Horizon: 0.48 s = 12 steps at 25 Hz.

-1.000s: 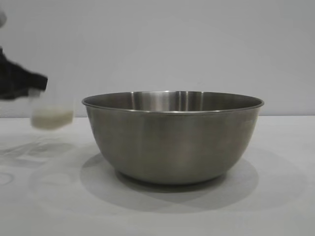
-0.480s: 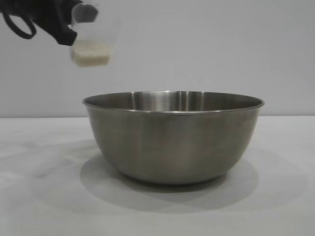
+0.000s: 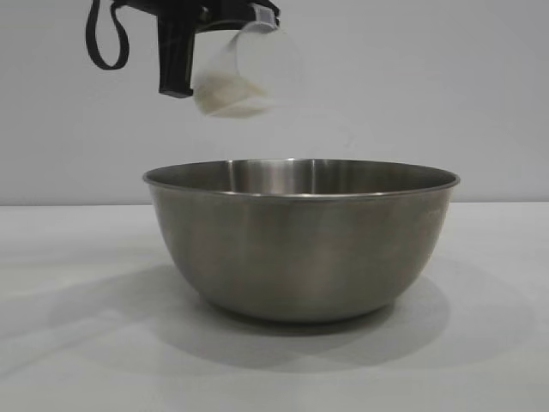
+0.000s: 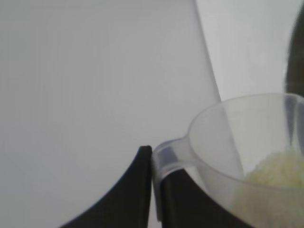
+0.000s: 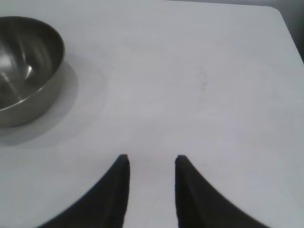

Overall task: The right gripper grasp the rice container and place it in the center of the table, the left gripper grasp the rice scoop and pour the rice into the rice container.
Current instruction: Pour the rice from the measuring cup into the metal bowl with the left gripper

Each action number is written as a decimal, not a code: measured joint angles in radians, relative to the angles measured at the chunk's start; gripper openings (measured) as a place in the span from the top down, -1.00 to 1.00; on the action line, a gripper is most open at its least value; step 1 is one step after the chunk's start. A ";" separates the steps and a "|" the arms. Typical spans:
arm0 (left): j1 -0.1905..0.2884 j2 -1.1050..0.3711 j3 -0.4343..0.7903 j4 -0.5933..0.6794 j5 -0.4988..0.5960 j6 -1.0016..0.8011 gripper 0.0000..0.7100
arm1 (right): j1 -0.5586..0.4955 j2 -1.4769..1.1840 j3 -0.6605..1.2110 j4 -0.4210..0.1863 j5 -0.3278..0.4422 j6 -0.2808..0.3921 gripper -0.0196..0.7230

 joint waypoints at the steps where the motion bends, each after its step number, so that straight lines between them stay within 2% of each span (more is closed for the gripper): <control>1: -0.009 0.000 0.000 0.002 0.016 0.052 1.00 | 0.000 0.000 0.000 0.000 0.000 0.000 0.33; 6: -0.032 0.000 -0.008 0.087 0.076 0.164 1.00 | 0.000 0.000 0.000 0.000 0.000 0.000 0.33; 12: -0.053 0.000 -0.051 0.177 0.148 0.206 1.00 | 0.000 0.000 0.000 0.000 0.000 0.000 0.33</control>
